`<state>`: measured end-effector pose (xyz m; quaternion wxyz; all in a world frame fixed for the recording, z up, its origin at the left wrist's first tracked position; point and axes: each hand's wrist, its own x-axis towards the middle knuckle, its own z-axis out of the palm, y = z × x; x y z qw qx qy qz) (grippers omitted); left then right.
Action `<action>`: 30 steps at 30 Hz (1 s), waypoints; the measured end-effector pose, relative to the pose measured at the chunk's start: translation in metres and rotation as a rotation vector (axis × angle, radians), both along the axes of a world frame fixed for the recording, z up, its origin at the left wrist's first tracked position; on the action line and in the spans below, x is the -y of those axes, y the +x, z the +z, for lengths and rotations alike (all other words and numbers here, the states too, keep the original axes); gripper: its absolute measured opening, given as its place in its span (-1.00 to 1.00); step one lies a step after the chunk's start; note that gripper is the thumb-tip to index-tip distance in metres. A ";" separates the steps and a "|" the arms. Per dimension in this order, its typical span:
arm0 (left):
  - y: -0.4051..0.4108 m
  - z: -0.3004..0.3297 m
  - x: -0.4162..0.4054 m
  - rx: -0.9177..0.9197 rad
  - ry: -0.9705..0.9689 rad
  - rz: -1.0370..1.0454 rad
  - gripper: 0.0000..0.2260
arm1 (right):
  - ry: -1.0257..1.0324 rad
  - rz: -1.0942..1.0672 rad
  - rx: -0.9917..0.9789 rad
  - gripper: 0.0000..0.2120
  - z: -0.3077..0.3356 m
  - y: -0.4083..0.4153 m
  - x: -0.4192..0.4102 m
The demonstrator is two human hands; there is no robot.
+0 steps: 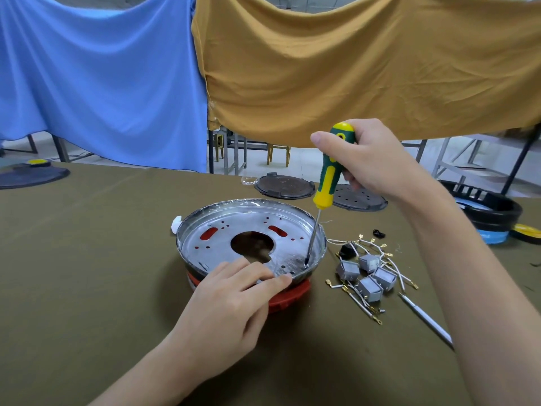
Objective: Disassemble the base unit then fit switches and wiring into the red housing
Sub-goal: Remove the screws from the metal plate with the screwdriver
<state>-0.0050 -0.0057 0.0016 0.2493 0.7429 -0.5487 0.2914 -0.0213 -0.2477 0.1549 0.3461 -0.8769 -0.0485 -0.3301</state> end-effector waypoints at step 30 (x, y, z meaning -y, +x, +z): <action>-0.001 0.001 -0.001 -0.007 0.025 0.017 -0.68 | -0.217 -0.214 0.039 -0.72 0.001 -0.001 -0.016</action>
